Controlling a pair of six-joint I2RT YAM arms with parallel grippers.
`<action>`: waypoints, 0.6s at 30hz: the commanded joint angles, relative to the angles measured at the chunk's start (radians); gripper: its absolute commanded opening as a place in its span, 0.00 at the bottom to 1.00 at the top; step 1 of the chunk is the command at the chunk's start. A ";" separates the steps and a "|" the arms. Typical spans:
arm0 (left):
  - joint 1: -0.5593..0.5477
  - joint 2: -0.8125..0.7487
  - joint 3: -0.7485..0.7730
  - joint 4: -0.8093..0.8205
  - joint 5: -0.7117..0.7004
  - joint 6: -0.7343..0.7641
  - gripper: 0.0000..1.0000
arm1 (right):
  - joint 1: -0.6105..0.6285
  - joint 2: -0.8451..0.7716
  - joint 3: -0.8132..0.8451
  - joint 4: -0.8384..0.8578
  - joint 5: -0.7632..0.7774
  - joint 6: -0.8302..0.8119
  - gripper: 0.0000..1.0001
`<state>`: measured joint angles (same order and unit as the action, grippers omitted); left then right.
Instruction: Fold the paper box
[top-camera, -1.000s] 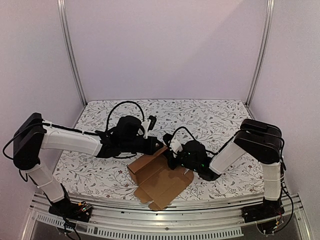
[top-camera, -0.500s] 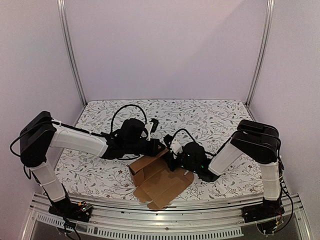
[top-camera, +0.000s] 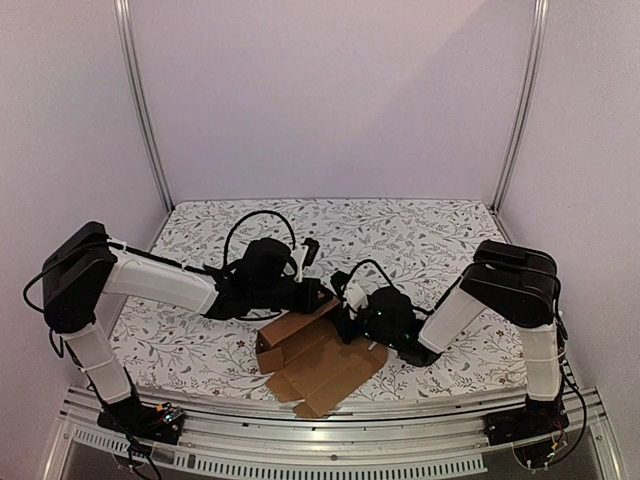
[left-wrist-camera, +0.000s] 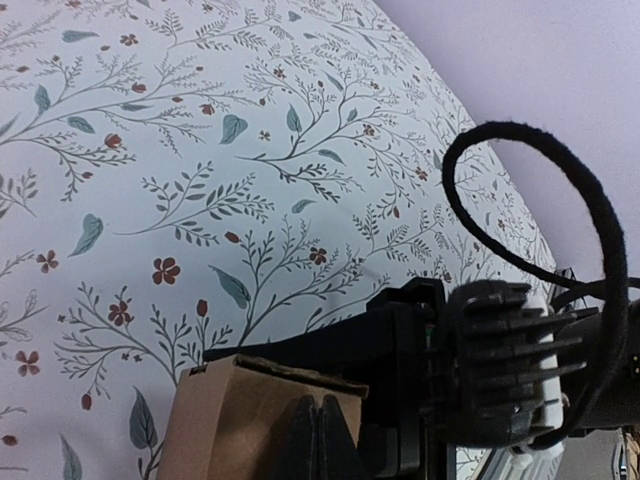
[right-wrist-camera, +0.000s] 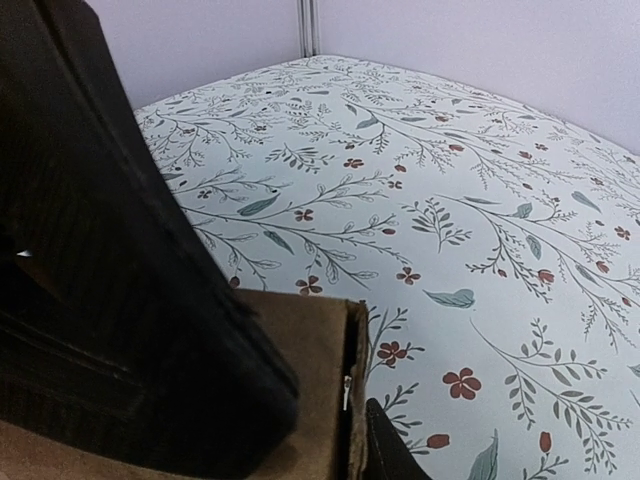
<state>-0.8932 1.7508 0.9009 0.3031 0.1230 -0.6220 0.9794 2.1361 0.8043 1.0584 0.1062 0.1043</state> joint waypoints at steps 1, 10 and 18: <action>0.013 0.027 -0.003 -0.027 0.004 -0.005 0.00 | 0.004 0.027 -0.011 0.020 0.057 0.003 0.21; 0.013 0.034 -0.005 -0.022 0.008 -0.012 0.00 | 0.012 0.046 0.002 0.024 0.115 0.005 0.14; 0.013 0.030 -0.005 -0.025 0.009 -0.013 0.00 | 0.014 0.057 0.033 0.026 0.116 0.011 0.01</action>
<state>-0.8928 1.7554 0.9009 0.3138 0.1238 -0.6327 0.9905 2.1670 0.8108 1.0729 0.1963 0.1108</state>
